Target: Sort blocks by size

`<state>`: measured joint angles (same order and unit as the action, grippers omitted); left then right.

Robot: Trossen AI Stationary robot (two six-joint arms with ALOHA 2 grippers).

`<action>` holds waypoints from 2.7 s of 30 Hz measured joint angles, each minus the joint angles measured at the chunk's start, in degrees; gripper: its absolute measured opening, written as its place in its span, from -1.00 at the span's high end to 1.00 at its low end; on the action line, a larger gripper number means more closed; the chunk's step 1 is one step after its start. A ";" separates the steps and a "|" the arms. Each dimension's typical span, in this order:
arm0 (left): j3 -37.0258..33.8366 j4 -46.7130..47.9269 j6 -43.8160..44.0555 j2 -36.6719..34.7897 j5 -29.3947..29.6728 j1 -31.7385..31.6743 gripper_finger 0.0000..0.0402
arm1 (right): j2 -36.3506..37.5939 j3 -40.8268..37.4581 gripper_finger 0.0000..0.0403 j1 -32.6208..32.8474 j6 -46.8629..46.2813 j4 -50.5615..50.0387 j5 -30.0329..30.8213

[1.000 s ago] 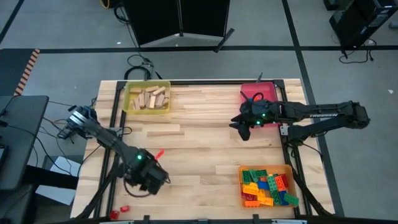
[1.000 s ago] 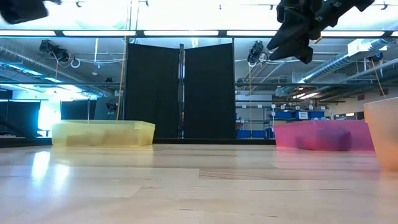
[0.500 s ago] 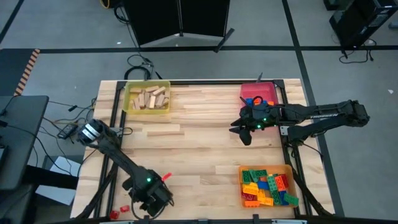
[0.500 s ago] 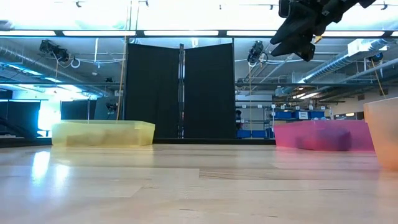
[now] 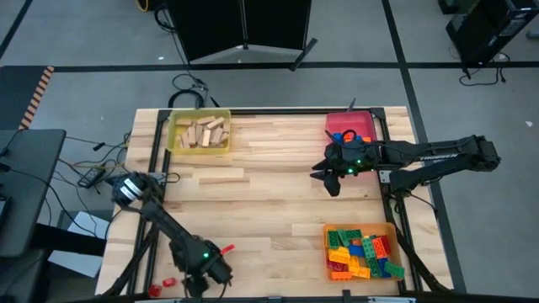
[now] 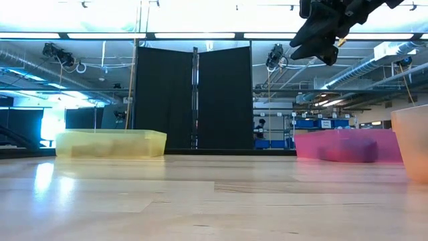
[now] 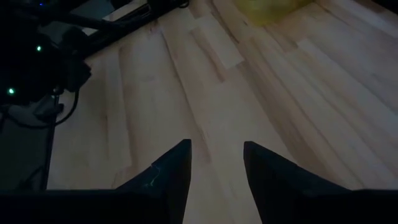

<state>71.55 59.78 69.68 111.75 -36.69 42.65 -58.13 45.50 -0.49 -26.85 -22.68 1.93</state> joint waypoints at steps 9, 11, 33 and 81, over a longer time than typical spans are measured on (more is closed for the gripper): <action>-0.07 -3.75 -4.83 1.41 -1.00 2.18 -0.37 | 0.00 0.00 0.18 0.00 -0.38 0.09 1.46; -0.08 -3.57 -4.87 1.43 -1.00 2.55 -0.37 | 0.00 0.00 0.19 0.00 -0.29 0.25 1.46; -0.22 -6.46 -3.77 1.43 0.55 10.28 -0.35 | 0.00 0.00 0.23 0.00 0.04 0.31 1.46; 1.75 -13.12 -1.26 -19.37 61.80 -19.63 0.53 | 0.02 0.00 0.23 0.00 0.34 4.66 1.47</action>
<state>73.30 46.66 68.42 92.39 25.12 23.02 -58.11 45.50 -0.49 -26.51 -18.02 3.40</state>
